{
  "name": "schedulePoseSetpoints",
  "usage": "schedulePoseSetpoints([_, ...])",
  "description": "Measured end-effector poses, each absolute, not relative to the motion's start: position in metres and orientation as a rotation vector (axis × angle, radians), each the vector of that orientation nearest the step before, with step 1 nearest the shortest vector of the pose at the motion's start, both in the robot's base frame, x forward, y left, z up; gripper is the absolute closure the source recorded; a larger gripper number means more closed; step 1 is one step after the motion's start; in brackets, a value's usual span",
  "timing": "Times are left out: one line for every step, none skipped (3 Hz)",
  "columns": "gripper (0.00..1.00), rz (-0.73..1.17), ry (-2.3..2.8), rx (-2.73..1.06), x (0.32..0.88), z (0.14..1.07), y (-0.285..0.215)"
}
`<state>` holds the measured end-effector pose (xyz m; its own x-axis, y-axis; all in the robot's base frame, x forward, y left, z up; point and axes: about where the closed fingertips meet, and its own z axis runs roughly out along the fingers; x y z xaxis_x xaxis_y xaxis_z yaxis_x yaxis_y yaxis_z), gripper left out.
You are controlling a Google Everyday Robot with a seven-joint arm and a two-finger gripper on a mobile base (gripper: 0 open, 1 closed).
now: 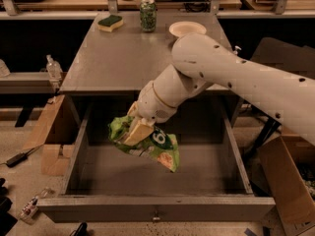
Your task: Place green rice chip bag into top drawer
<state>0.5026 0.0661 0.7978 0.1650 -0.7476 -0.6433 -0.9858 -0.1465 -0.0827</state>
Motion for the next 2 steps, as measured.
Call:
schedulePoseSetpoints([0.50, 0.639, 1.635, -1.959, 0.5019, 0.7970, 0.0673])
schedulePoseSetpoints([0.27, 0.641, 1.632, -1.962, 0.5010, 0.7966, 0.0686])
